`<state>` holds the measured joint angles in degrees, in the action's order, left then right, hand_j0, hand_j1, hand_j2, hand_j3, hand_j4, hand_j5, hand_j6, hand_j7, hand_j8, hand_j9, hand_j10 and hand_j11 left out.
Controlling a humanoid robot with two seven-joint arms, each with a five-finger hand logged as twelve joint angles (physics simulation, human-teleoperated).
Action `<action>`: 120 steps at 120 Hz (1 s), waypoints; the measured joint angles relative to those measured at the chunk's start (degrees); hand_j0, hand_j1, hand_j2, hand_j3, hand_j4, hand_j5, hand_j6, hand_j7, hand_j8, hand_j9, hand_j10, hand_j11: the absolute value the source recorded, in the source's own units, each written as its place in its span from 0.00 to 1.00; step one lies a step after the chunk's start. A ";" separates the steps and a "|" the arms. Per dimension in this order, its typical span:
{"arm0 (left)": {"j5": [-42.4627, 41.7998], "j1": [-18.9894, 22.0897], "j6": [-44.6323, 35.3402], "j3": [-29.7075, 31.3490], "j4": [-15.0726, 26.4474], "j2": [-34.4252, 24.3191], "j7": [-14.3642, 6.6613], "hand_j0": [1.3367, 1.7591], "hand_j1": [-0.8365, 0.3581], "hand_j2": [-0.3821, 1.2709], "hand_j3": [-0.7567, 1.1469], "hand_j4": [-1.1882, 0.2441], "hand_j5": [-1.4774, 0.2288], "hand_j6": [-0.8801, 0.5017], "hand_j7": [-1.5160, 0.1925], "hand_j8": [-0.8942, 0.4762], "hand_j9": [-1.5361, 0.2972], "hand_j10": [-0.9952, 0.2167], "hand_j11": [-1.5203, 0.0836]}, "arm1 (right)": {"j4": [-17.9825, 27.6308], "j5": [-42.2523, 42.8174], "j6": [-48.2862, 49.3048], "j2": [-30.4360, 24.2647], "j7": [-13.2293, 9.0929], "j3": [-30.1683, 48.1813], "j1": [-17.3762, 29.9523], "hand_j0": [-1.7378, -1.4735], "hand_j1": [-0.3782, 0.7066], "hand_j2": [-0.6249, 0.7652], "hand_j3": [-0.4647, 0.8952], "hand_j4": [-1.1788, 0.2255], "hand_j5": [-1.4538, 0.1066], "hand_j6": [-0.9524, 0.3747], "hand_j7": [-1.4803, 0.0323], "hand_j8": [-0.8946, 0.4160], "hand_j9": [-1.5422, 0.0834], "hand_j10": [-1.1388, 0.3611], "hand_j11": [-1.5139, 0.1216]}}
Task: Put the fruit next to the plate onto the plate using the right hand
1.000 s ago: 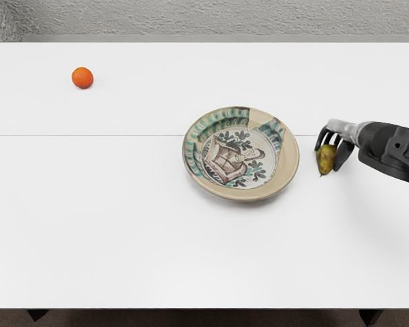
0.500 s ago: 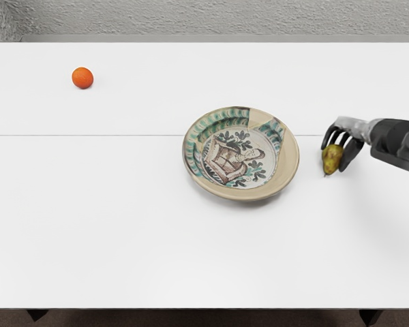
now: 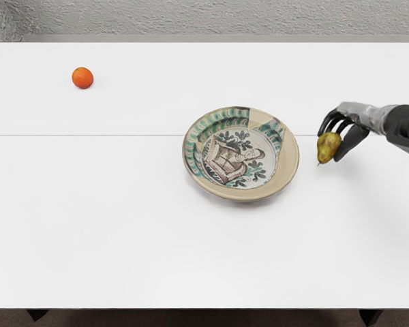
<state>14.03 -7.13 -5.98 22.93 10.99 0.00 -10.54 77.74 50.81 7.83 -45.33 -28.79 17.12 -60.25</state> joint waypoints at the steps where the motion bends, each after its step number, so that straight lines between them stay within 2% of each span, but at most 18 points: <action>1: 0.00 0.01 0.00 0.01 0.00 0.00 0.00 0.76 0.99 0.23 0.40 0.83 0.87 0.64 0.89 0.65 0.84 0.82 0.95 | 0.13 -0.10 0.04 -0.07 0.00 0.10 -0.02 0.30 0.62 0.70 0.34 0.37 0.37 0.37 0.41 0.31 0.41 0.32 0.39; 32: 0.02 0.49 0.00 0.08 0.01 0.00 0.00 0.76 0.99 0.23 0.40 0.83 0.87 0.64 0.89 0.65 0.84 0.82 0.95 | 2.57 -2.36 2.77 -1.88 -0.27 4.40 -0.33 0.30 0.63 0.70 0.34 0.37 0.37 0.37 0.41 0.31 0.41 0.32 0.39; 55: 0.03 3.21 0.00 -0.08 0.02 0.00 0.00 0.76 0.99 0.23 0.40 0.83 0.87 0.64 0.89 0.65 0.84 0.82 0.95 | 3.00 -3.94 4.08 -1.06 -0.40 6.85 -0.66 0.30 0.62 0.70 0.34 0.37 0.37 0.37 0.41 0.31 0.41 0.32 0.39; 75: 0.03 3.35 0.00 -0.15 0.08 0.00 0.00 0.76 0.99 0.23 0.40 0.83 0.87 0.64 0.89 0.65 0.84 0.82 0.95 | 3.05 -4.52 4.67 2.41 -0.66 8.53 -1.03 0.30 0.63 0.70 0.34 0.38 0.37 0.38 0.41 0.32 0.41 0.32 0.39; 120: 0.03 3.35 0.00 -0.09 0.09 0.00 0.00 0.76 0.99 0.23 0.40 0.83 0.87 0.64 0.89 0.65 0.84 0.82 0.95 | 1.61 -5.56 4.87 13.47 -4.07 9.26 -4.62 0.30 0.65 0.73 0.34 0.39 0.36 0.40 0.40 0.33 0.40 0.32 0.38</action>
<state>14.06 -3.78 -5.98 22.84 11.07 0.00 -10.55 79.35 45.26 12.71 -31.86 -32.86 26.38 -64.87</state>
